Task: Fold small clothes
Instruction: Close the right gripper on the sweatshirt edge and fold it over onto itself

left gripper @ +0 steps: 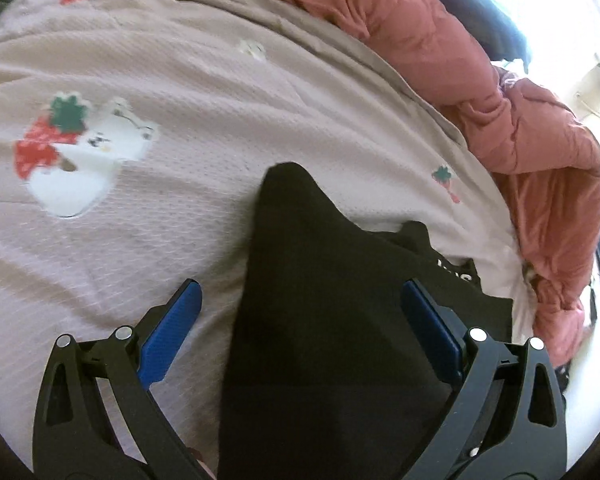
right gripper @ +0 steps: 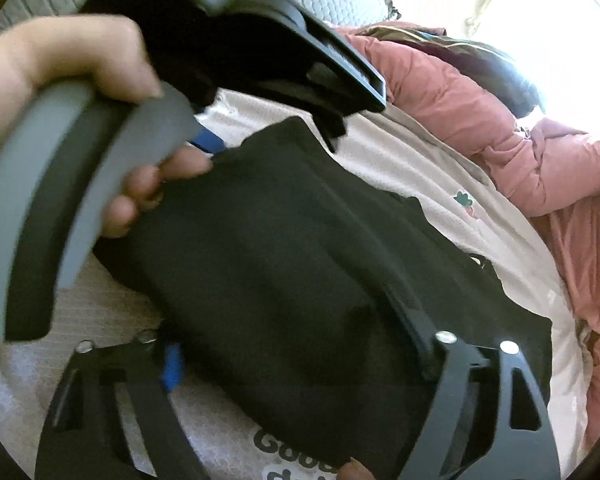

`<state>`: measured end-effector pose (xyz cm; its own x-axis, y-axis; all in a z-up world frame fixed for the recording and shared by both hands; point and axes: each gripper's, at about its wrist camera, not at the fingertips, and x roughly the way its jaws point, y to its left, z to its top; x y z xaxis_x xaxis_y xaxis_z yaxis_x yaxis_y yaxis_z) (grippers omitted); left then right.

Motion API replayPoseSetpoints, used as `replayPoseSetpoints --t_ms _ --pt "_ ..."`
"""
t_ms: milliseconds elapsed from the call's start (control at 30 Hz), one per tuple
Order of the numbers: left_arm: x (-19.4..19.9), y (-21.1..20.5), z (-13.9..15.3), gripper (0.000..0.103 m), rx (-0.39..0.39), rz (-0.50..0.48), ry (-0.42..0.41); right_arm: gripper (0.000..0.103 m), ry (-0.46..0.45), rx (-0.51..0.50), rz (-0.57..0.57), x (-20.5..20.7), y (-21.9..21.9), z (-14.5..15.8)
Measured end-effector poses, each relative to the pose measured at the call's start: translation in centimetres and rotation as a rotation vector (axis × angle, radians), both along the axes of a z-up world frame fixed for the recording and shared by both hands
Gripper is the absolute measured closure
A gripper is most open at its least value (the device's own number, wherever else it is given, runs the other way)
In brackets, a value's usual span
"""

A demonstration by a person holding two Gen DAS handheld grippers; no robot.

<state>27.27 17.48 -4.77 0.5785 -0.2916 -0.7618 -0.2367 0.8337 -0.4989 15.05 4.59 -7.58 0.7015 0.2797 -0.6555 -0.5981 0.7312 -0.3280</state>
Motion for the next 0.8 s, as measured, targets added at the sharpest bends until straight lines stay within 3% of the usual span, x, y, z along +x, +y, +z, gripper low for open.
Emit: replayPoseSetpoints --t_ms 33,133,200,367,467,567,700,767,800 --pt "0.2 0.0 -0.2 0.01 -0.011 -0.016 0.013 0.052 0.001 0.009 0.015 -0.2 0.0 0.1" --pt "0.2 0.5 -0.5 0.01 -0.075 -0.023 0.024 0.067 -0.018 0.029 0.03 -0.6 -0.3 0.7" --pt "-0.1 0.8 -0.5 0.01 -0.13 -0.02 0.017 0.07 -0.021 0.065 0.03 -0.8 -0.8 1.2" --pt "-0.4 0.5 -0.1 0.01 -0.159 -0.034 -0.003 0.075 -0.013 0.15 0.024 -1.1 -2.4 2.3" --pt "-0.4 0.7 -0.2 0.01 -0.241 -0.032 -0.008 0.075 0.007 0.2 0.015 -1.1 -3.5 2.8" --pt "-0.5 0.0 0.2 0.013 -0.226 -0.053 -0.01 0.076 0.022 0.235 0.005 -1.0 -4.2 3.2" --pt "-0.4 -1.8 0.7 0.054 -0.25 -0.101 -0.013 0.076 0.012 0.249 -0.006 -1.3 -4.8 3.7" --pt "-0.5 -2.8 1.4 0.065 -0.204 -0.12 -0.022 0.076 0.0 0.248 -0.013 -1.6 -5.0 3.9" --pt "-0.5 -3.1 1.7 0.077 -0.194 -0.123 -0.029 0.077 -0.006 0.251 -0.017 -1.7 -5.3 4.1"
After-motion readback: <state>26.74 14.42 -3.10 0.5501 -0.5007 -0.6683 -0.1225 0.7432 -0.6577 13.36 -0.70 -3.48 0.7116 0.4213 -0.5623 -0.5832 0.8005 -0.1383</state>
